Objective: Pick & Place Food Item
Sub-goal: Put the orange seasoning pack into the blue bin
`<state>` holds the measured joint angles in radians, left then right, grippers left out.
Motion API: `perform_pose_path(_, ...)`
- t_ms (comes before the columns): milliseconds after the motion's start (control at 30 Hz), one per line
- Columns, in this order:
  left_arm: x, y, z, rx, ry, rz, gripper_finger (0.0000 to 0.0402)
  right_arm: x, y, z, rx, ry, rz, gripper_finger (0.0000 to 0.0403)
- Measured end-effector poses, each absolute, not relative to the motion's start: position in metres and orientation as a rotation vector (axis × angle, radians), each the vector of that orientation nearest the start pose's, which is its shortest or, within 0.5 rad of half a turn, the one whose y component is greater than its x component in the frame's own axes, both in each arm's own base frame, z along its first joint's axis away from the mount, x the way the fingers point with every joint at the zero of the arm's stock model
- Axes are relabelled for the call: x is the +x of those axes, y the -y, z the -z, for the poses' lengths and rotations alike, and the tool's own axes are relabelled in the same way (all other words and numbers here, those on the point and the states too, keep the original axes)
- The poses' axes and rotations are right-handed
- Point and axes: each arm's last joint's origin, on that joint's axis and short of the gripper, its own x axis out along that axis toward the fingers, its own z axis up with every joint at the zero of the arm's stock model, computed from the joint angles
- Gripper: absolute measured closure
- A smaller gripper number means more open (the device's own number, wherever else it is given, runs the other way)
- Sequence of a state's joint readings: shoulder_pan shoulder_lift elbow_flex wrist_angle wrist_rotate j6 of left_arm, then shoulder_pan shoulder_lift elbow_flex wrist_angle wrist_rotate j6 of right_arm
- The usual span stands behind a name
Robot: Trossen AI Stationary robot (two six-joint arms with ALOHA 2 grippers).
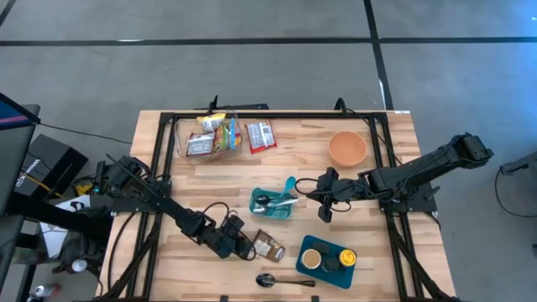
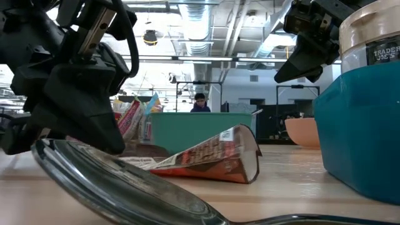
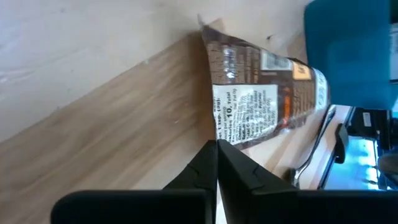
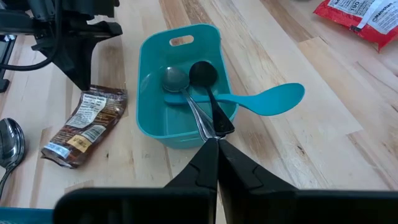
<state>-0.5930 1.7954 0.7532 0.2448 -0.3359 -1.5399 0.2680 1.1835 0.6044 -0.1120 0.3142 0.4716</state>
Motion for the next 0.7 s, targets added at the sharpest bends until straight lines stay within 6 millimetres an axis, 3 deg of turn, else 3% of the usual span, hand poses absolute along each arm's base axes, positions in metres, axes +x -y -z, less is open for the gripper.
perform_pose_path(700, 0.282, 0.176, -0.127, -0.940, -0.543, -0.168, 0.0401, 0.226, -0.053, -0.203, 0.256, -0.634, 0.198, 0.0402)
